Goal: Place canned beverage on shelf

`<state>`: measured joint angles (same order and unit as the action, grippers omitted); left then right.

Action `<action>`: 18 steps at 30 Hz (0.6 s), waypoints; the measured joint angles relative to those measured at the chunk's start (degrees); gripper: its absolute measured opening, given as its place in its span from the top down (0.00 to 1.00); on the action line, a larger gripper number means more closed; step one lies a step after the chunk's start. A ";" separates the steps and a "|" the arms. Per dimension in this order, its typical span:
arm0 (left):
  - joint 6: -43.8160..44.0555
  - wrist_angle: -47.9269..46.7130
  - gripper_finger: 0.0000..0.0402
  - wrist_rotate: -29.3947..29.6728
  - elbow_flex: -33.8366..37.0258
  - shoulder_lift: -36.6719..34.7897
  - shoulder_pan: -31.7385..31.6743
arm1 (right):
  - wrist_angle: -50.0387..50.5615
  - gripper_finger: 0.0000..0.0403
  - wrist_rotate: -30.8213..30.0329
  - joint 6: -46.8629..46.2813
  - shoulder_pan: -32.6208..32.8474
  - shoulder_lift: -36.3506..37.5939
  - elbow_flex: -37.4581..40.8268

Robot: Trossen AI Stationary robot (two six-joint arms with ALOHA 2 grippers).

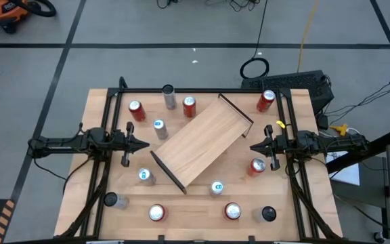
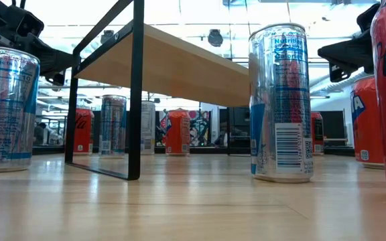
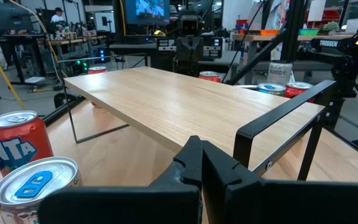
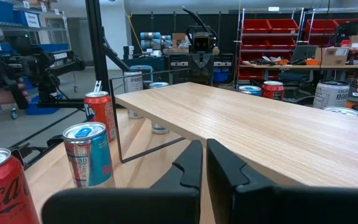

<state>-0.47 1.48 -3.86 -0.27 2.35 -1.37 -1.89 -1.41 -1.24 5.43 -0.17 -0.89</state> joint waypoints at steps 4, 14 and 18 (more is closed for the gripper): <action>0.06 0.03 1.00 0.00 0.01 -0.02 -0.01 | 0.00 1.00 0.01 -0.01 0.00 -0.02 -0.01; 0.05 0.16 1.00 0.09 0.00 -0.01 0.00 | 0.02 1.00 0.00 -0.02 0.00 0.00 -0.01; 0.04 0.53 1.00 0.27 0.02 -0.02 -0.02 | 0.00 1.00 0.00 0.00 0.00 0.00 -0.02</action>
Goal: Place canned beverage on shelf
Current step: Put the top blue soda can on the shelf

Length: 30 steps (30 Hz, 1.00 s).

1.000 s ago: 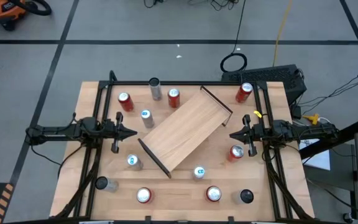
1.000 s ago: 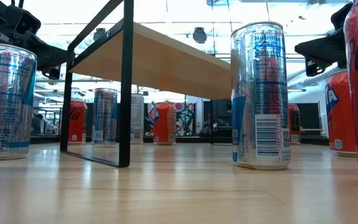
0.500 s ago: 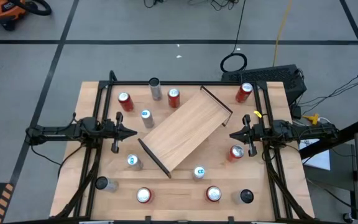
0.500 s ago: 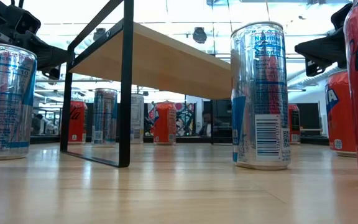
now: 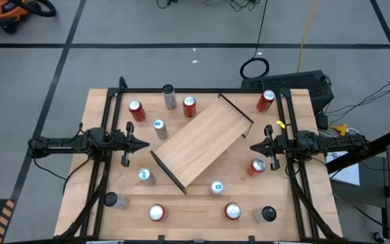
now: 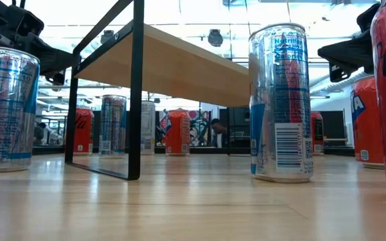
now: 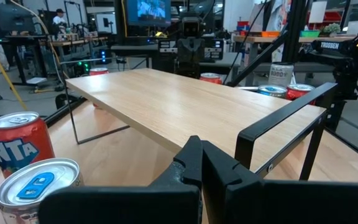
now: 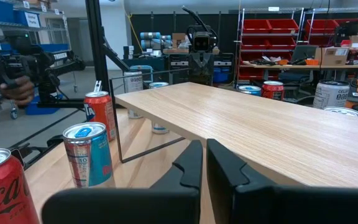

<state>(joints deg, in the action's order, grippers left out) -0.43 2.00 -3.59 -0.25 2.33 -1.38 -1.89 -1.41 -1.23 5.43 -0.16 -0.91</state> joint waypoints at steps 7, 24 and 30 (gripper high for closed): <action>4.94 -0.15 1.00 -0.54 -1.80 0.04 0.02 | 0.00 1.00 0.01 0.00 0.00 -0.01 0.00; 4.10 -19.59 1.00 -2.23 -27.95 5.90 0.01 | 0.00 1.00 0.00 0.42 0.00 -0.02 0.00; 1.10 -29.92 1.00 -2.20 -42.96 12.51 0.02 | -0.01 1.00 0.00 0.39 0.00 -0.01 0.01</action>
<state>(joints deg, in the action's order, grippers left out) 0.67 -27.92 -5.78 -43.21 14.84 -1.37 -1.90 -1.41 -0.84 5.43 -0.17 -0.89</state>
